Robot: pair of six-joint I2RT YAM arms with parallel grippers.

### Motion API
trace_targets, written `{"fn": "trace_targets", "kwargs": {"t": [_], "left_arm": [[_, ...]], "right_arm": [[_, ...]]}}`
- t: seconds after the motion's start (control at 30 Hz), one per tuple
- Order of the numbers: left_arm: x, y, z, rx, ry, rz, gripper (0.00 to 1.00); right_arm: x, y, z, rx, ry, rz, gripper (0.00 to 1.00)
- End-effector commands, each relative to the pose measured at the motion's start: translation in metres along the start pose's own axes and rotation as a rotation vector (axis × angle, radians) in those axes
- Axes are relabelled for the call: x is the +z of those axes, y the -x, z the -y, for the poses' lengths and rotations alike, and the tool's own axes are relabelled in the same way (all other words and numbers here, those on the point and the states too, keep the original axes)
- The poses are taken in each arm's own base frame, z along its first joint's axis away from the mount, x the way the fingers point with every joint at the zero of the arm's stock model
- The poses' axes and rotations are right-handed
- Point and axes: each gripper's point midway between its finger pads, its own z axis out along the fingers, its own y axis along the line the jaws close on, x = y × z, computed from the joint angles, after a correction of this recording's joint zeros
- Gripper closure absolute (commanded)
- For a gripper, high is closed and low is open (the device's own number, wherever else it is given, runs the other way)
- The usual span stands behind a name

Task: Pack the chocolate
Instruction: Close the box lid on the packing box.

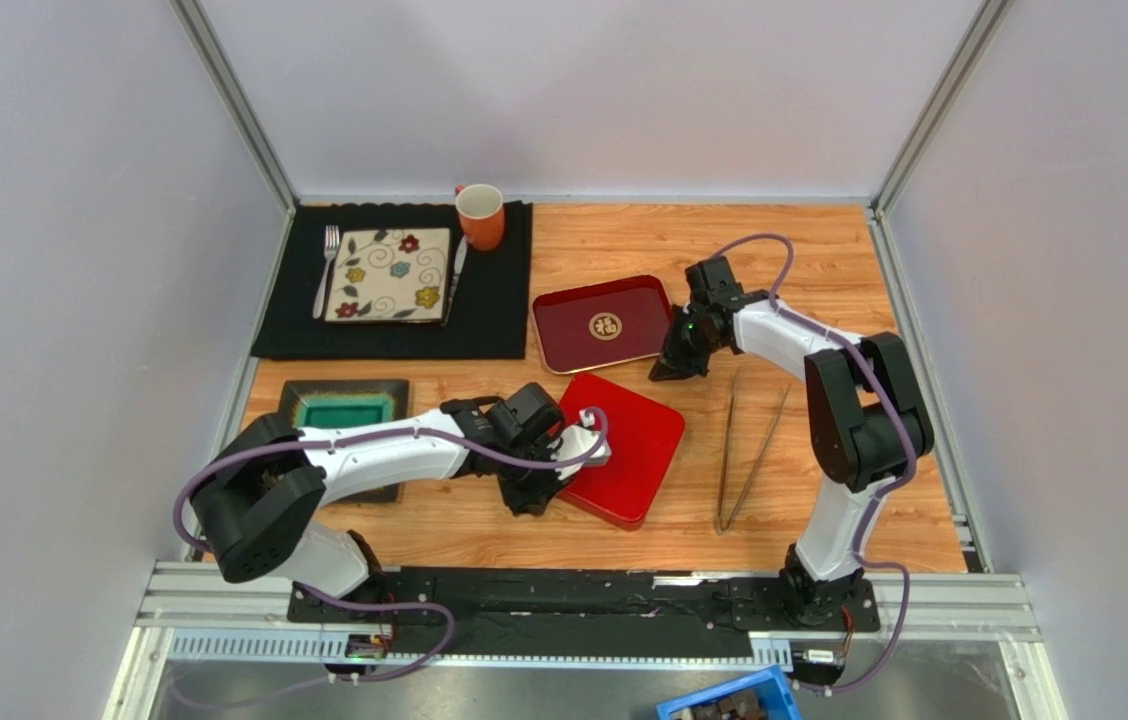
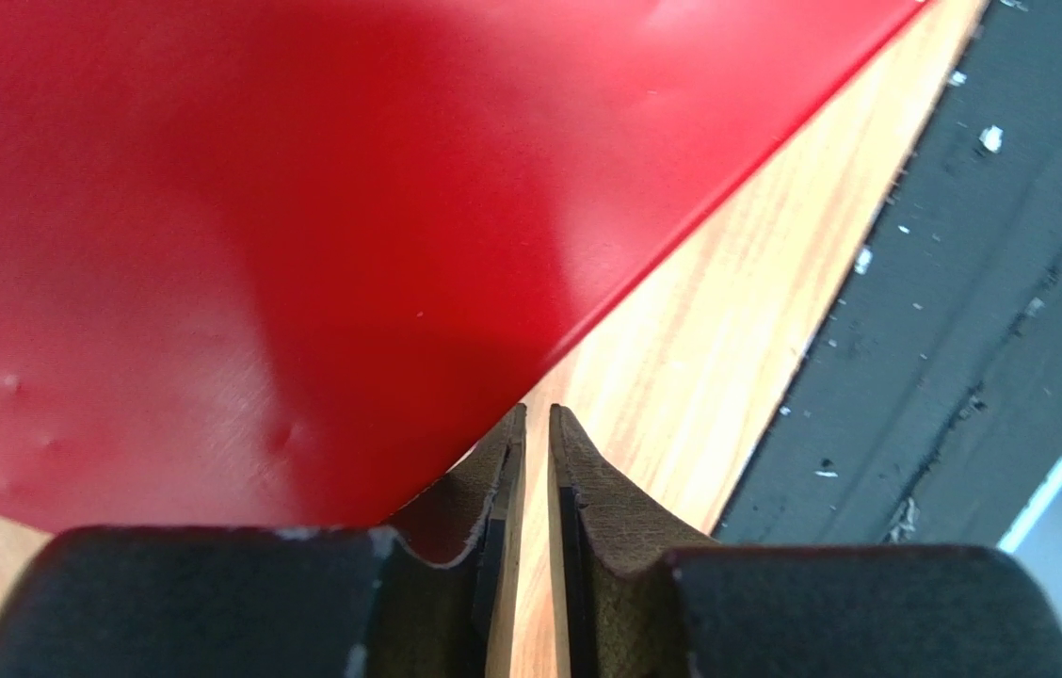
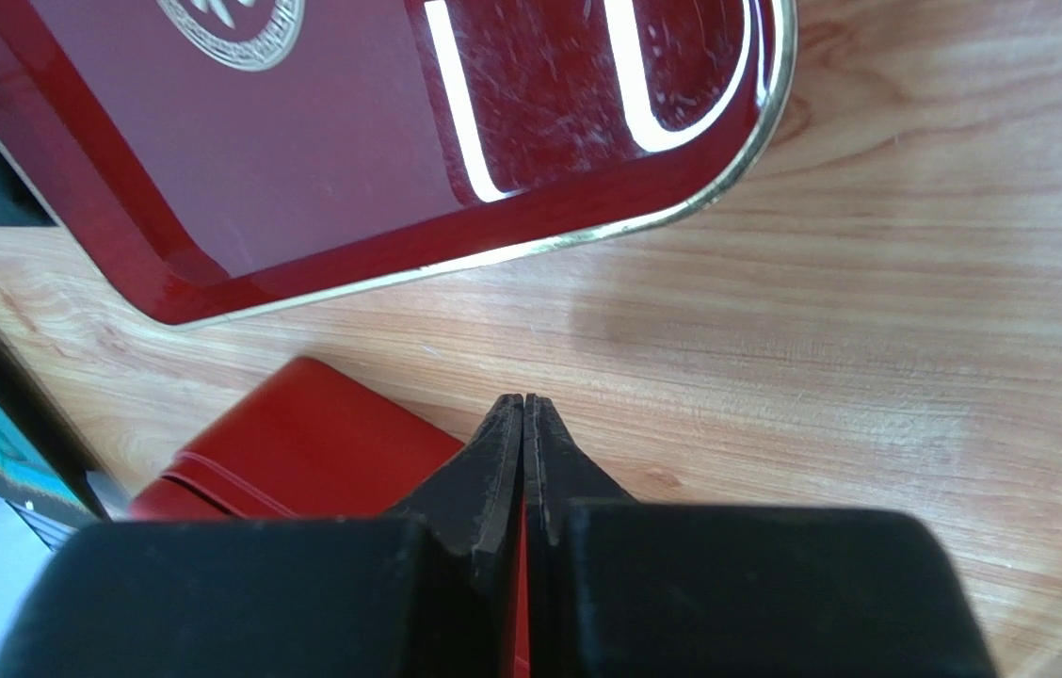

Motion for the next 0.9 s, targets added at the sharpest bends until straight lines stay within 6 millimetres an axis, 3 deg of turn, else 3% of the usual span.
{"fn": "trace_targets", "kwargs": {"t": [0.0,0.3,0.47,0.7,0.87], "left_arm": [[-0.004,0.012,-0.013,-0.018,0.079,0.048,0.81],[-0.009,0.026,-0.025,-0.013,0.141,0.070,0.83],[-0.015,0.030,-0.040,-0.038,0.181,0.091,0.85],[-0.033,0.016,-0.081,-0.151,0.260,0.113,0.86],[-0.034,0.005,-0.086,-0.189,0.256,0.109,0.86]], "right_arm": [[0.009,-0.012,-0.001,0.006,0.032,-0.019,0.97],[0.015,-0.039,0.003,0.027,0.069,-0.072,0.98],[0.011,-0.069,0.001,0.027,0.085,-0.105,0.98],[0.002,-0.111,0.004,0.018,0.071,-0.125,0.99],[-0.003,-0.119,0.009,0.015,0.055,-0.115,0.99]]}}
